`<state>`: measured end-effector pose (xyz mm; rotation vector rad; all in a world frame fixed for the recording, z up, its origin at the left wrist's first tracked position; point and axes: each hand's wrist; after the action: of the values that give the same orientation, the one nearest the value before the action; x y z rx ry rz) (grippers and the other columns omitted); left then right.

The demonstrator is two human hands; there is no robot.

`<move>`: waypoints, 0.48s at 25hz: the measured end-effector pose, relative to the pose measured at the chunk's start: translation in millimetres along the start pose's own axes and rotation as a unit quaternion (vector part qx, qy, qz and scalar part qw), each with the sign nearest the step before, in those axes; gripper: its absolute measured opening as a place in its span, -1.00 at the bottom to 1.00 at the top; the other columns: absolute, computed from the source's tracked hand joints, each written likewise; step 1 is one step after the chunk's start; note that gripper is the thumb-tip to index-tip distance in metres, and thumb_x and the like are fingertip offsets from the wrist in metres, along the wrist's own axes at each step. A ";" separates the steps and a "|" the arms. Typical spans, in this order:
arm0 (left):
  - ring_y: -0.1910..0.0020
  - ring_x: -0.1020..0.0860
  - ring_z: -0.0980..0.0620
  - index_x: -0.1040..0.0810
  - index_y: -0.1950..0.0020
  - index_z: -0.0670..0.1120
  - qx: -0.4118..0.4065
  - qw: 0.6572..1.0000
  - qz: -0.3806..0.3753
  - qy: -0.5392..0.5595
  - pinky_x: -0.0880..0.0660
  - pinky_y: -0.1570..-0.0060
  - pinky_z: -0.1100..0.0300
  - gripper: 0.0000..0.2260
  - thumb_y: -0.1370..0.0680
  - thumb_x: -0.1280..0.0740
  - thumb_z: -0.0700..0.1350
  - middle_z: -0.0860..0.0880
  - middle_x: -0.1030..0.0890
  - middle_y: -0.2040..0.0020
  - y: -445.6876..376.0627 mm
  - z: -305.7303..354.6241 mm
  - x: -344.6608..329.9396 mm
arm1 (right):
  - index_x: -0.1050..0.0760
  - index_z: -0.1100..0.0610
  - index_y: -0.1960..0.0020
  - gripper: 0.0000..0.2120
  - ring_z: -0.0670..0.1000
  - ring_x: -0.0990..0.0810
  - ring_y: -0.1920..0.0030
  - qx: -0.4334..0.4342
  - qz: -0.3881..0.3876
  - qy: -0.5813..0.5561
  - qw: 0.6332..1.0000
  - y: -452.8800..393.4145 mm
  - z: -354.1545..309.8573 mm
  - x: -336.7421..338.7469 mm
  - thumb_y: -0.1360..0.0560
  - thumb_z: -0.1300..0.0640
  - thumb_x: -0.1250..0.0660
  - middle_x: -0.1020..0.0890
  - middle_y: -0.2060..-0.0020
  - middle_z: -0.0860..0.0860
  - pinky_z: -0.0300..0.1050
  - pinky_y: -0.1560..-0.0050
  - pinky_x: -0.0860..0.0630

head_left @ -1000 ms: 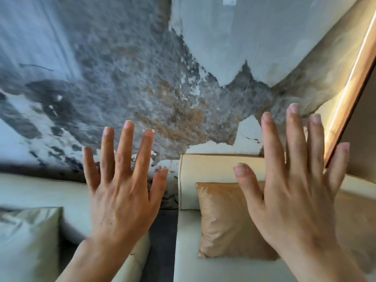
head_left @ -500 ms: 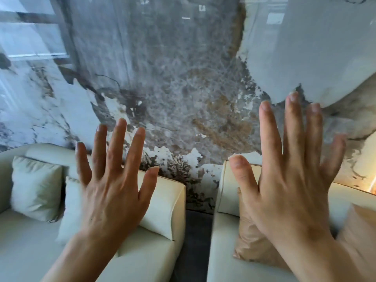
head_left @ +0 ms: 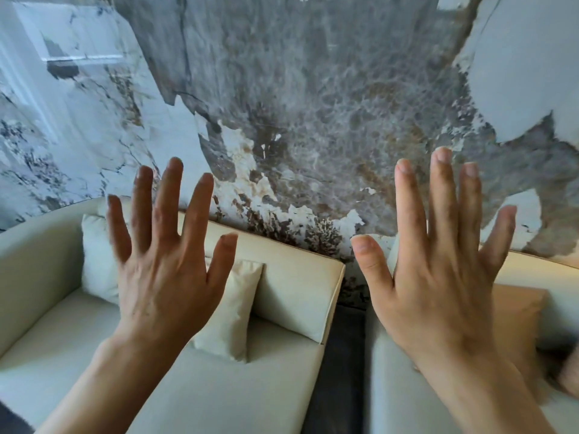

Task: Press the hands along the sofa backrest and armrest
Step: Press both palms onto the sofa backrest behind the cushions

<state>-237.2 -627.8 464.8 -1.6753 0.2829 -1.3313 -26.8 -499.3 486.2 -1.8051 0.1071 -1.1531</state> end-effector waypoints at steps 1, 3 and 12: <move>-0.60 0.02 -0.20 -0.22 -0.56 -0.05 0.002 1.000 -0.001 -0.002 0.18 -0.53 -0.16 -0.44 -0.59 -0.12 0.12 -0.15 -0.10 -0.62 0.7 -4.1 -0.3 | 0.00 0.03 -0.59 -0.33 0.19 0.02 -0.58 0.003 0.001 -0.002 1.000 -0.2 -4.1 -2.0 -0.59 -0.30 0.08 -0.03 -0.59 0.11 0.35 -0.46 0.16; -0.60 0.02 -0.19 -0.22 -0.57 -0.05 0.003 1.000 0.000 -0.007 0.17 -0.54 -0.17 -0.44 -0.59 -0.12 0.12 -0.15 -0.11 -0.62 0.6 -5.5 -1.6 | -0.02 0.04 -0.59 -0.32 0.20 0.01 -0.57 0.004 0.003 -0.012 1.000 -1.6 -5.7 -5.8 -0.59 -0.30 0.09 -0.04 -0.59 0.12 0.36 -0.45 0.13; -0.60 -0.01 -0.21 -0.22 -0.57 -0.05 -0.019 1.000 -0.005 -0.015 0.12 -0.54 -0.20 -0.44 -0.60 -0.11 0.12 -0.15 -0.12 -0.61 -14.7 11.6 -13.6 | -0.02 0.04 -0.59 -0.32 0.20 0.00 -0.57 -0.025 -0.003 -0.036 0.999 -8.3 11.0 -20.9 -0.59 -0.29 0.07 -0.04 -0.59 0.13 0.35 -0.45 0.14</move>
<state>-237.7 -604.9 467.9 -1.7291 0.2841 -1.3155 -33.5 -476.7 477.6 -1.8905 0.0893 -1.0980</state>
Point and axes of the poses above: each hand's wrist, its own y-axis away from the middle knuckle, its own x-axis out of the back of the hand, z = x × y
